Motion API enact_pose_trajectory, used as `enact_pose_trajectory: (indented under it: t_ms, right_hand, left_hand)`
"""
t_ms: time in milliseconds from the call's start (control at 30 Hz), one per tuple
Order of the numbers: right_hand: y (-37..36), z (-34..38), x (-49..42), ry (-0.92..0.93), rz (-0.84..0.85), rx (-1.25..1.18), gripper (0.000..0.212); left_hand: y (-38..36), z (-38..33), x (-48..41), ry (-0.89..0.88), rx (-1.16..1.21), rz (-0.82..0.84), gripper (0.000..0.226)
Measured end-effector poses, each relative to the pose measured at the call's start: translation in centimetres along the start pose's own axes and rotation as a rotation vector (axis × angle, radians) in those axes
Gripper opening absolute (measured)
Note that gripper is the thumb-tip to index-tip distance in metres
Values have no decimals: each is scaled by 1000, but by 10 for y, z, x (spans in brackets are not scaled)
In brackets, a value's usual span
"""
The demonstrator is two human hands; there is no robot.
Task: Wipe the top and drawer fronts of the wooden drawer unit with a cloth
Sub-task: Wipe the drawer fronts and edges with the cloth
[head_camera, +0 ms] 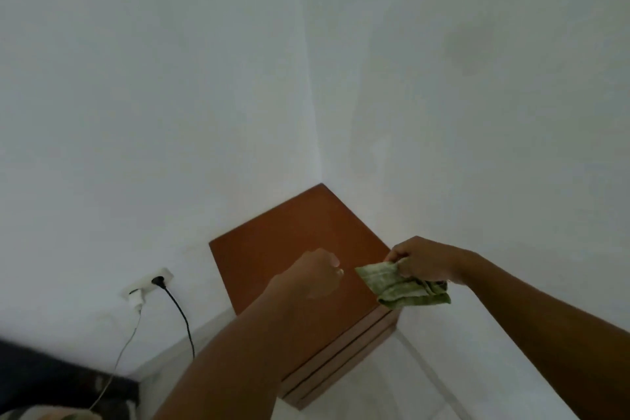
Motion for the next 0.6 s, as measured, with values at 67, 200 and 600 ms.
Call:
enact_pose_trajectory:
  t_ms: [67,200,600]
  right_hand:
    - [2,-15,-27,-15,11,12,28]
    - [5,-43,-88,-3,7,6,26]
    - [12,-113,-234,35,137,219,28]
  left_hand:
    - [-9,3,-19,7,24,0,37]
    - [-30,8,-66,69,127,-15,31]
    - [-106,16,-174,222,233,39,26]
Point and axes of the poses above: each hand's wrist, its own x-axis away from the middle knuckle, its own y-axis out of the back of the hand, z = x × y, the point moved 6 cm from there along -x, towards the middle knuckle, and after that the axes turned 10 degrees about -x, right-handed, at the moved point
